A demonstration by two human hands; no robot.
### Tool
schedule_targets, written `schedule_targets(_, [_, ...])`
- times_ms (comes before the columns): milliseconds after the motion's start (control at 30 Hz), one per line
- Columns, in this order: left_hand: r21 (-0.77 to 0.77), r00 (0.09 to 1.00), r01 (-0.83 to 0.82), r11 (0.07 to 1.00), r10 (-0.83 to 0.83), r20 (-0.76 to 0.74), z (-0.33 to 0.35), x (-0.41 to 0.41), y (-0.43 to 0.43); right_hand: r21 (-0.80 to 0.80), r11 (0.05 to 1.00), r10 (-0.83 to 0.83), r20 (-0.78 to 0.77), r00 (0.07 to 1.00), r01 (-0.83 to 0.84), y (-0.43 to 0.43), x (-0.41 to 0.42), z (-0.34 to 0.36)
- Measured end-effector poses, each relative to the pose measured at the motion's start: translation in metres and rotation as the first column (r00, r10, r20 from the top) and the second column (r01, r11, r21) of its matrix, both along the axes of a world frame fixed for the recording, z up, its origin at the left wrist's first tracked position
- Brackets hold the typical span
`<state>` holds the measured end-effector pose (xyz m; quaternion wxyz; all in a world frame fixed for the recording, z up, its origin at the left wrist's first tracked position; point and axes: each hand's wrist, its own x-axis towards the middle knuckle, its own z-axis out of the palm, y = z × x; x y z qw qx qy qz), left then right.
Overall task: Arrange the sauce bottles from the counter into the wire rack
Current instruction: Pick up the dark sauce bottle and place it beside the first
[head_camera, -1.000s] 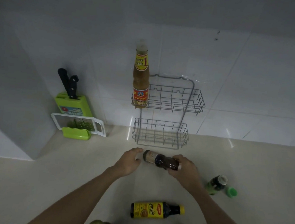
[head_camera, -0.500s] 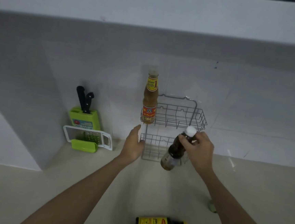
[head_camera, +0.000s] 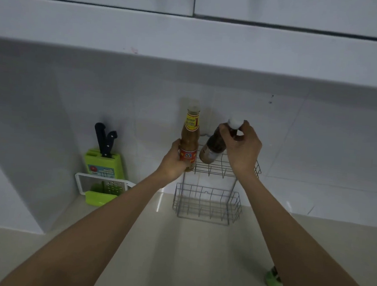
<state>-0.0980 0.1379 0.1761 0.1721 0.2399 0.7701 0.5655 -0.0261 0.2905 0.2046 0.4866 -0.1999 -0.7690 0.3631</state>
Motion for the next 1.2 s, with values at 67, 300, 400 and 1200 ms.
schedule_targets(67, [0.029, 1.000, 0.018, 0.999, -0.018, 0.013, -0.001, 0.001, -0.001, 0.038, 0.999, 0.017, 0.044, 0.999, -0.018, 0.001, -0.011, -0.001])
schedule_targets(300, [0.064, 0.999, 0.035, 0.997, -0.034, -0.019, -0.004, 0.001, -0.003, 0.116, 0.993, -0.039, 0.282, 0.959, 0.006, 0.007, -0.037, 0.003])
schedule_targets(400, [0.090, 0.999, 0.036, 0.995, -0.035, -0.019, -0.005, 0.003, -0.004, 0.093, 0.996, -0.034, 0.330, 0.943, 0.003, 0.006, -0.038, 0.003])
schedule_targets(1200, [0.004, 0.995, 0.080, 0.997, -0.080, -0.063, -0.007, 0.001, -0.009, -0.082, 0.984, 0.180, 0.455, 0.872, -0.160, 0.007, -0.035, -0.040])
